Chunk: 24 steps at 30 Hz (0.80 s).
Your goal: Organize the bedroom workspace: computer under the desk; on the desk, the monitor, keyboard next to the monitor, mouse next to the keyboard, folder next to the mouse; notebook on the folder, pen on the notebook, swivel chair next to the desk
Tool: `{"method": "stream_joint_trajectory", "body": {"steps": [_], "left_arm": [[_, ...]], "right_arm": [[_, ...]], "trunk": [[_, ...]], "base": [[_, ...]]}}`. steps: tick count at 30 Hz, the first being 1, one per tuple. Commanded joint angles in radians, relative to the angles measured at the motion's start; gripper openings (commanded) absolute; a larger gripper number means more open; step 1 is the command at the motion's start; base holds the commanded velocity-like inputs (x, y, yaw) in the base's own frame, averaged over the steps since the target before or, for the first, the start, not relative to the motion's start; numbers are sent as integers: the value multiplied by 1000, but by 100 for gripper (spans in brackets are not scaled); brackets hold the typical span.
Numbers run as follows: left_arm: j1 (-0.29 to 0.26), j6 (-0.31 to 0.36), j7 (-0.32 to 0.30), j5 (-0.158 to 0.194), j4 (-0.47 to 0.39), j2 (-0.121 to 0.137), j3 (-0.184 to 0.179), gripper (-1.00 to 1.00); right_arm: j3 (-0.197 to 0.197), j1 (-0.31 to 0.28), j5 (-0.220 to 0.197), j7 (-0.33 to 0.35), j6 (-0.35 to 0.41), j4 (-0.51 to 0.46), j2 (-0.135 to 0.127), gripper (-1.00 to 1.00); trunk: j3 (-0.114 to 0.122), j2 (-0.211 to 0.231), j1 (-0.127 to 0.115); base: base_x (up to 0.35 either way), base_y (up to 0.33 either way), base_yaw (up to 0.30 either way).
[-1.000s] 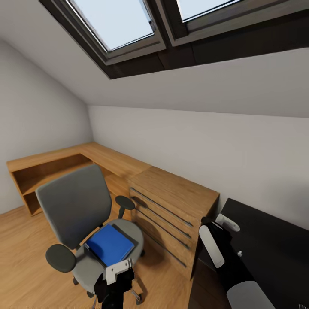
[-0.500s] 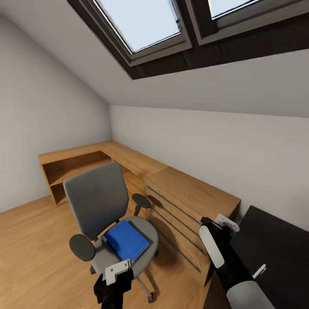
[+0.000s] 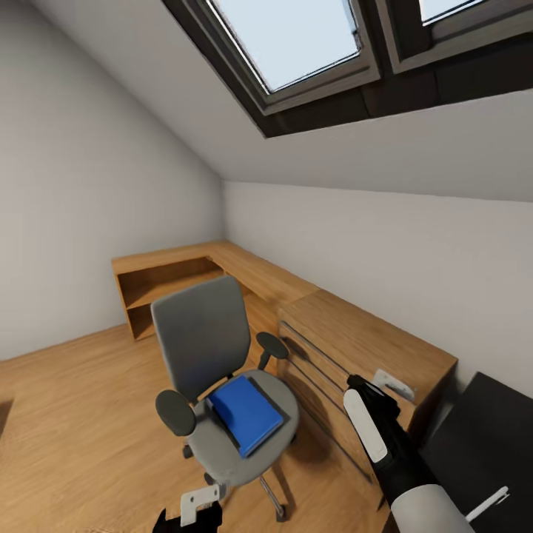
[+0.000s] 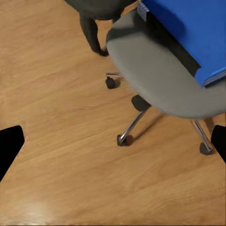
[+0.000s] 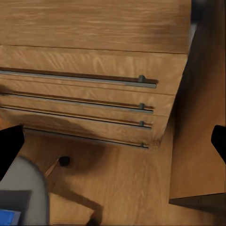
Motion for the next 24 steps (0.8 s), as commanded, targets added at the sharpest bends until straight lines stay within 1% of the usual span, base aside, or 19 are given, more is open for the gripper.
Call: {"method": "stream_joint_trajectory", "body": {"steps": [1,4,5,7,8,11,12,13,14,15,17,18,21,22,24], "left_arm": [[-2,8,6,2,34,0,-5,100],[-2,7,5,2,90,-1,-6,100],[-2,6,4,3,128,-1,-6,100],[-2,4,2,3,166,-1,-6,100],[-2,-2,-3,3,204,-1,-6,100],[-2,-28,-28,4,264,-1,-5,100],[-2,-42,-43,4,286,-1,-4,100],[-2,-75,-83,4,332,-1,-1,100],[-2,-93,-107,4,355,-1,0,100],[-2,-162,-199,4,445,0,5,100],[-2,-187,-236,4,482,2,13,100],[-2,-203,-264,5,511,3,32,100],[-2,-219,-291,5,537,4,81,100],[-2,-226,-301,5,547,4,130,100],[-2,-230,-310,5,553,5,190,100]], "right_arm": [[1,-1,-3,-7,8,-2,0,100],[0,-1,-3,-7,8,-2,0,100],[0,-1,-3,-8,8,-2,0,100],[0,-1,-3,-9,8,-2,0,100],[0,-1,-2,-9,8,-2,0,100],[0,-1,-2,-9,8,-2,0,100],[0,-1,-2,-9,8,-2,0,100],[0,-1,-2,-9,8,-2,0,100],[0,-1,-2,-9,8,-2,0,100],[-1,-1,-3,-9,8,-2,0,100],[-1,-1,-3,-8,8,-2,0,100],[-1,-1,-3,-6,7,-1,0,100],[0,-1,-3,-4,6,3,0,100],[1,-1,-3,-3,4,10,0,100],[2,-1,-3,-3,-1,19,0,100]], "trunk": [[-1,-1,0],[-1,-1,0],[-1,-1,0],[-1,-1,0],[-1,-1,0],[-1,-1,0],[-1,-1,0],[-1,-1,0],[-1,-1,0],[-1,-1,0],[-1,-1,0],[-1,-1,0],[-1,-1,0],[-1,-1,0],[-1,-1,0]], "base": [[-12,0,277],[-8,0,277],[-4,0,277],[-3,0,277],[-2,0,277],[-1,0,277],[-1,0,277],[0,0,277],[0,0,277],[0,0,277],[0,0,277],[0,0,277],[0,0,277],[0,0,277],[0,0,277]]}}
